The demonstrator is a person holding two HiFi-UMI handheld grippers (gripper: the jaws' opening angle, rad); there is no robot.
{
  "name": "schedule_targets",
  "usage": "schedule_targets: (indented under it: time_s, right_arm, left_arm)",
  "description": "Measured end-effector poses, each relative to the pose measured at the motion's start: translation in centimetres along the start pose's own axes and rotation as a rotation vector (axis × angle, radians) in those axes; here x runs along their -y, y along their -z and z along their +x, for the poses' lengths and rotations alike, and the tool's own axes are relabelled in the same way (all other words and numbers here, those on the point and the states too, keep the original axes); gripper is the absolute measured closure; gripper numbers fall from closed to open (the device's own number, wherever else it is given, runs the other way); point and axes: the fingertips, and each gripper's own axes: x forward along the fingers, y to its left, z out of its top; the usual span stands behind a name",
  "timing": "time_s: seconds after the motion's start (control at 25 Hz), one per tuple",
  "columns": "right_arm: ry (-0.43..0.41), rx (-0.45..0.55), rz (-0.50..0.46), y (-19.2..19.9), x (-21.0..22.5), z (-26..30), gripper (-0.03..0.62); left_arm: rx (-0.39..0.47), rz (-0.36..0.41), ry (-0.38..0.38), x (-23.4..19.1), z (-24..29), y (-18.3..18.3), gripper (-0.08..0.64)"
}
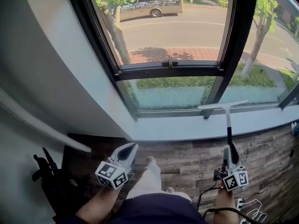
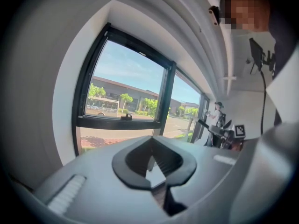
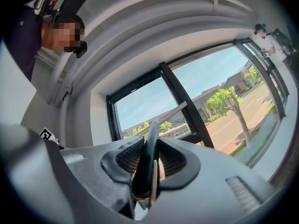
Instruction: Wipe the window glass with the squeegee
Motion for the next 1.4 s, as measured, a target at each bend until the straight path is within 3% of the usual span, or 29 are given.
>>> schedule_targets:
  time_s: [0.36,0.52,0.68,0.88,1.12,1.4]
  right_arm:
    - [0.129,-0.005,-0.057,0.2,3.9,5.3,0.489]
    - [0.205,0.093,-0.074,-1.9,4.0,9.1,0.489]
    - [0.240,0.171,-0.026,-2.1,2.2,15.5,0.489]
    - [0.223,0.153,-0.016,-1.7,0.6,21.2,0.489]
    - [0.188,0.128,-0.056,-3.2,0.4,24.3,0.489]
    - [0.046,0.209,-0.063,-7.7,0.9,29.7,0.489]
  left_arm:
    - [0.015,-0.006,0.031,-9.7,9.6,-1.4,0.555]
    - [0.076,0.063,0.094,-14.8,13.7,-6.6,0.555]
    - [0.095,0.133,0.139,-18.7,16.7,-11.5,0.555]
    - [0.099,0.184,0.184,-21.1,20.5,-14.6,0.555]
    - [0.108,0.122,0.178,-23.4,24.0,-15.5,0.555]
    - [0.136,0.120,0.103,-24.5,26.7,-18.2,0.555]
